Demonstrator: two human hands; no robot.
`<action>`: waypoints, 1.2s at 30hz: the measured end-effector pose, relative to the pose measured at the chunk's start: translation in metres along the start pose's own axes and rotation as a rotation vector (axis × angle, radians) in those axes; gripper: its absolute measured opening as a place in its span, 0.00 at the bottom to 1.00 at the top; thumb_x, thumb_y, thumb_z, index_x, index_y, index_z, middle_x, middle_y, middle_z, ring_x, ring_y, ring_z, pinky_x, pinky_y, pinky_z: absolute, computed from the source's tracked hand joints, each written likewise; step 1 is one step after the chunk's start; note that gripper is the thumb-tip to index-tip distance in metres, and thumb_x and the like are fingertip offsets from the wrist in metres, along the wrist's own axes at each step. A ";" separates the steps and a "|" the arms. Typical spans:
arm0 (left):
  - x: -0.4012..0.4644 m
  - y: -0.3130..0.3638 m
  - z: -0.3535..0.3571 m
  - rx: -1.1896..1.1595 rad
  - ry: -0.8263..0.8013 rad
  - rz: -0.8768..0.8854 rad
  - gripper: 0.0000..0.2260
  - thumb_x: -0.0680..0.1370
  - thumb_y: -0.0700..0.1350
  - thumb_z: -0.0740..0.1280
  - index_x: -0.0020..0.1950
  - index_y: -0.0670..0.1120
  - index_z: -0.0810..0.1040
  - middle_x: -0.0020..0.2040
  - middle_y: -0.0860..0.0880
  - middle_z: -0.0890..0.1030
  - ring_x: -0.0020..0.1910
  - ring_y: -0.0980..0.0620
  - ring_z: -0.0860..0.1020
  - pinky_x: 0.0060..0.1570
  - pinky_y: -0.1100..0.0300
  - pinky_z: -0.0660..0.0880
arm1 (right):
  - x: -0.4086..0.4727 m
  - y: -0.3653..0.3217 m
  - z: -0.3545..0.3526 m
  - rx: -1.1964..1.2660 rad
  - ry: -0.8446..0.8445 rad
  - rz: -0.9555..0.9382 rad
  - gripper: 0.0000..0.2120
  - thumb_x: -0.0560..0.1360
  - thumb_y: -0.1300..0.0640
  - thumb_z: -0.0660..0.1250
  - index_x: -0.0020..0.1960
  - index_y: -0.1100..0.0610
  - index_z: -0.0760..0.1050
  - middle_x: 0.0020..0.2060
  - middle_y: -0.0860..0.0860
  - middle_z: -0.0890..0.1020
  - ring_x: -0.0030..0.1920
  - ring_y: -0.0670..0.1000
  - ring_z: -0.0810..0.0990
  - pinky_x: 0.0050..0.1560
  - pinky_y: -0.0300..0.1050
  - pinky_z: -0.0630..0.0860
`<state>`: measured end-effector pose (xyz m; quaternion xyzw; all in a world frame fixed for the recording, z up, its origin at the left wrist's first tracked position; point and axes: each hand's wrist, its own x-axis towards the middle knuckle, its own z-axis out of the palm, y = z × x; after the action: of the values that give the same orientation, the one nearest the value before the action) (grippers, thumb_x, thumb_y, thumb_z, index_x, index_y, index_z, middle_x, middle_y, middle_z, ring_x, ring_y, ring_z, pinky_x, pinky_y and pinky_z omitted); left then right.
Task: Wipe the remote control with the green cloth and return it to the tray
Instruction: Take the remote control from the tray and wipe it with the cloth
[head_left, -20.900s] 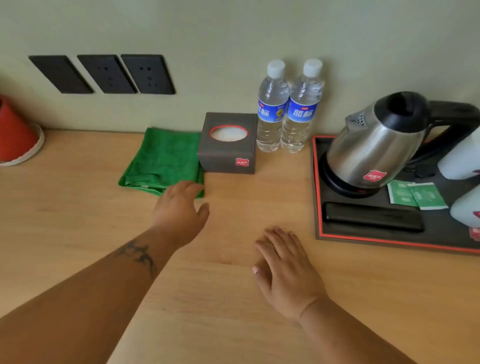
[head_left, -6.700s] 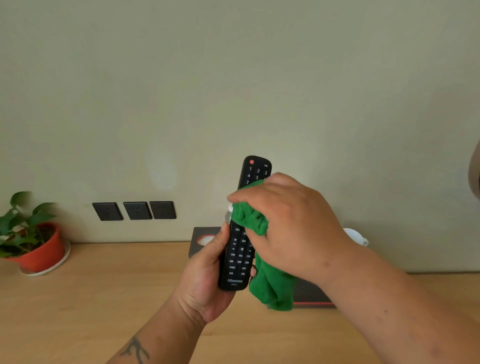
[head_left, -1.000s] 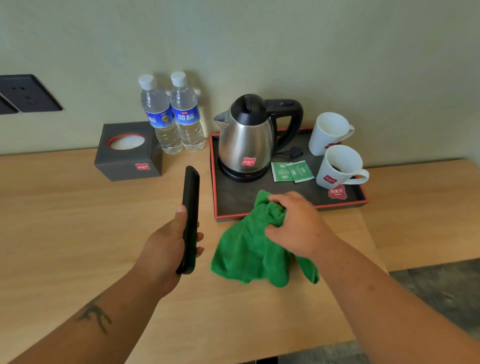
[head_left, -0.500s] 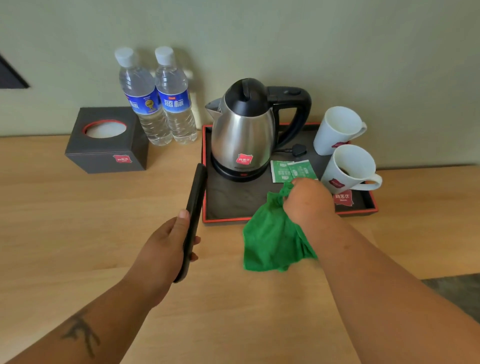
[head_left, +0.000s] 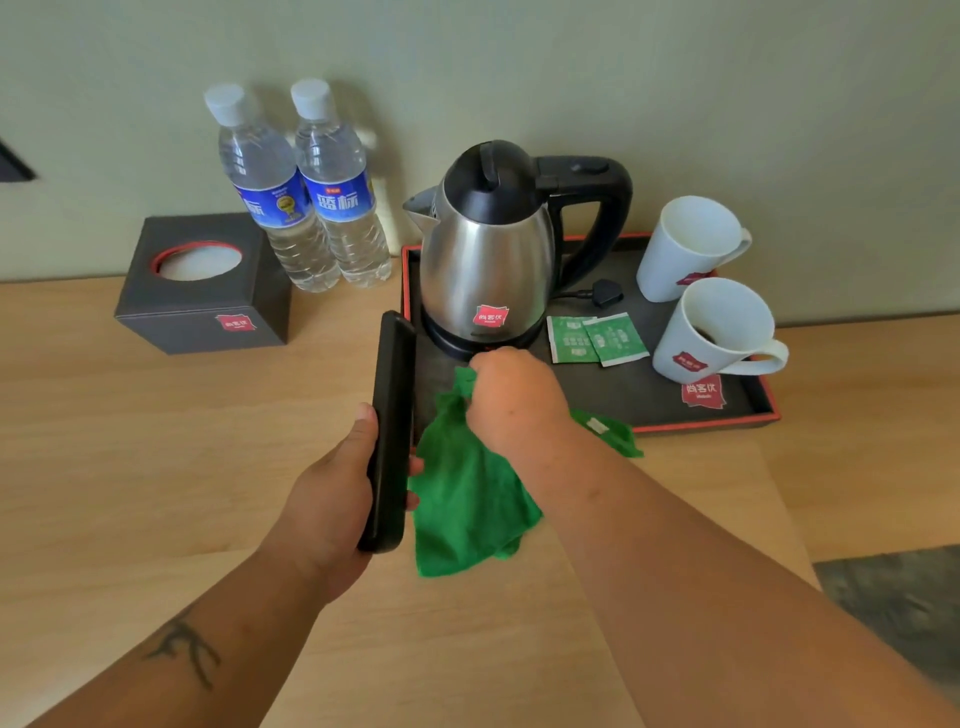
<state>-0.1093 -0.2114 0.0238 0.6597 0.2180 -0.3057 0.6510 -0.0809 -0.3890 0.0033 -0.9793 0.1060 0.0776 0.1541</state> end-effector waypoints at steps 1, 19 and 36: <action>0.001 0.000 -0.001 0.002 0.001 0.001 0.24 0.79 0.64 0.58 0.54 0.49 0.84 0.43 0.43 0.85 0.37 0.45 0.77 0.45 0.50 0.74 | 0.000 -0.007 0.000 0.011 -0.034 -0.039 0.07 0.72 0.61 0.69 0.50 0.56 0.78 0.50 0.55 0.81 0.51 0.58 0.79 0.43 0.45 0.70; 0.000 0.013 -0.006 0.038 -0.023 -0.005 0.24 0.78 0.65 0.58 0.58 0.49 0.82 0.47 0.43 0.84 0.37 0.46 0.77 0.34 0.56 0.69 | -0.047 0.042 -0.011 -0.027 -0.032 0.317 0.37 0.72 0.32 0.65 0.73 0.52 0.66 0.66 0.56 0.71 0.66 0.60 0.72 0.65 0.58 0.71; 0.010 0.010 -0.007 -0.045 0.003 -0.012 0.22 0.79 0.63 0.60 0.53 0.46 0.83 0.43 0.42 0.84 0.38 0.45 0.77 0.39 0.53 0.74 | -0.004 -0.026 0.000 0.041 -0.138 -0.038 0.07 0.69 0.57 0.70 0.47 0.52 0.79 0.44 0.50 0.76 0.50 0.57 0.80 0.43 0.45 0.72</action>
<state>-0.0946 -0.2063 0.0236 0.6442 0.2298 -0.3037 0.6633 -0.0789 -0.3642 0.0114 -0.9701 0.0782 0.1398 0.1823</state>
